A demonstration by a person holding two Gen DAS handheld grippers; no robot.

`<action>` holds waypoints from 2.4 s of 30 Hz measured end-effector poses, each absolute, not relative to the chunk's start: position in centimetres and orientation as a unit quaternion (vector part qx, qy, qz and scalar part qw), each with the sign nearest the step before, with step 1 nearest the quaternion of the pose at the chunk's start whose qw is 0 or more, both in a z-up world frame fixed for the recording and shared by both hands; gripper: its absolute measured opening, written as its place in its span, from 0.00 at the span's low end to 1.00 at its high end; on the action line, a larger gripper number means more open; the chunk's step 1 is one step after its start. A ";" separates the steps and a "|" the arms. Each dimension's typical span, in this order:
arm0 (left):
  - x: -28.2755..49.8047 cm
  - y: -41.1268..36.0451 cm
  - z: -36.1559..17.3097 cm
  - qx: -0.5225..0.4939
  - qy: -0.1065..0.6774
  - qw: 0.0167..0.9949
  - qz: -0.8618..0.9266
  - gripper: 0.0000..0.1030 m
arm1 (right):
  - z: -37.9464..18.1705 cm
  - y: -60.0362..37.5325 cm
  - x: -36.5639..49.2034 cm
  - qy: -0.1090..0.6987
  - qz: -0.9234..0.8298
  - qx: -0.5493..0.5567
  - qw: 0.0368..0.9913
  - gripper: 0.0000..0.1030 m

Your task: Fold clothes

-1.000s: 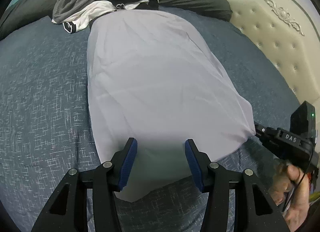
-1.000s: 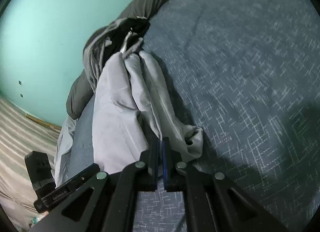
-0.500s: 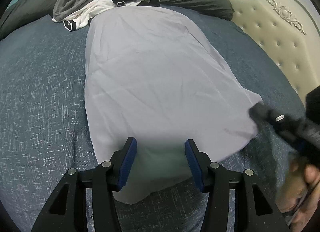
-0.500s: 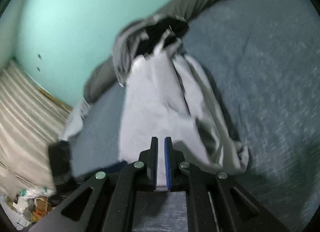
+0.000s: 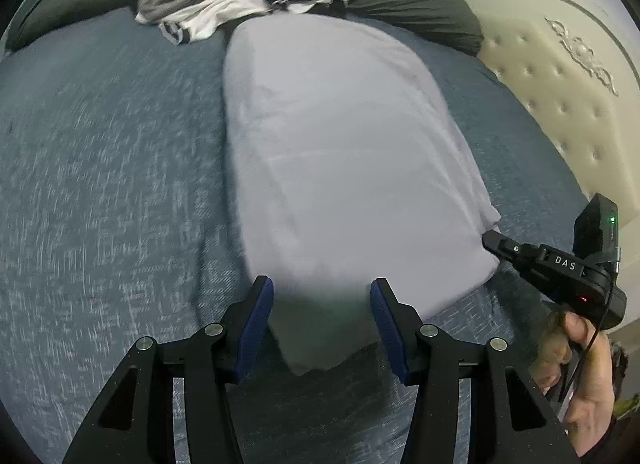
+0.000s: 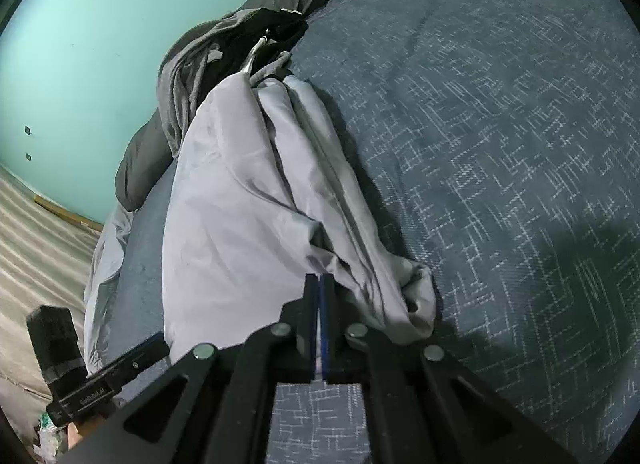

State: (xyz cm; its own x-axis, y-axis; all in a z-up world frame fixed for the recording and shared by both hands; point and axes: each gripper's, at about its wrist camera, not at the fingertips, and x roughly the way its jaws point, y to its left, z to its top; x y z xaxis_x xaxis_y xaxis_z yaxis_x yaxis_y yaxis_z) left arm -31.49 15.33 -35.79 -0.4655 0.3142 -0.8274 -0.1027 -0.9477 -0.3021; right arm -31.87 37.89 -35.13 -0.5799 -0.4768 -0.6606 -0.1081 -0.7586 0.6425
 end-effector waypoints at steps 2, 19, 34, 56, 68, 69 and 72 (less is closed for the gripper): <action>-31.2 14.9 -36.1 -0.506 -0.107 0.122 0.847 0.53 | -35.2 37.9 -31.9 -0.331 -0.825 0.445 0.111 0.00; -31.0 16.4 -36.0 -0.504 -0.065 0.115 0.854 0.56 | -35.4 38.2 -31.8 -0.342 -0.818 0.452 0.102 0.00; -30.6 16.4 -36.4 -0.445 -0.093 0.143 0.879 0.36 | -30.9 35.8 -31.2 -0.269 -0.867 0.401 0.125 0.01; -31.9 15.2 -37.1 -0.461 -0.120 0.174 0.862 0.30 | -31.3 23.0 -50.8 0.005 -0.824 0.546 0.153 0.00; -34.0 14.9 -34.4 -0.458 -0.114 0.181 0.863 0.26 | -32.4 25.8 -51.6 -0.003 -0.829 0.540 0.142 0.00; -34.4 14.7 -34.0 -0.455 -0.116 0.179 0.865 0.26 | -31.8 26.3 -51.6 -0.007 -0.835 0.532 0.142 0.00; -36.1 14.3 -33.0 -0.449 -0.121 0.176 0.868 0.26 | -30.9 27.4 -52.1 0.000 -0.847 0.516 0.131 0.00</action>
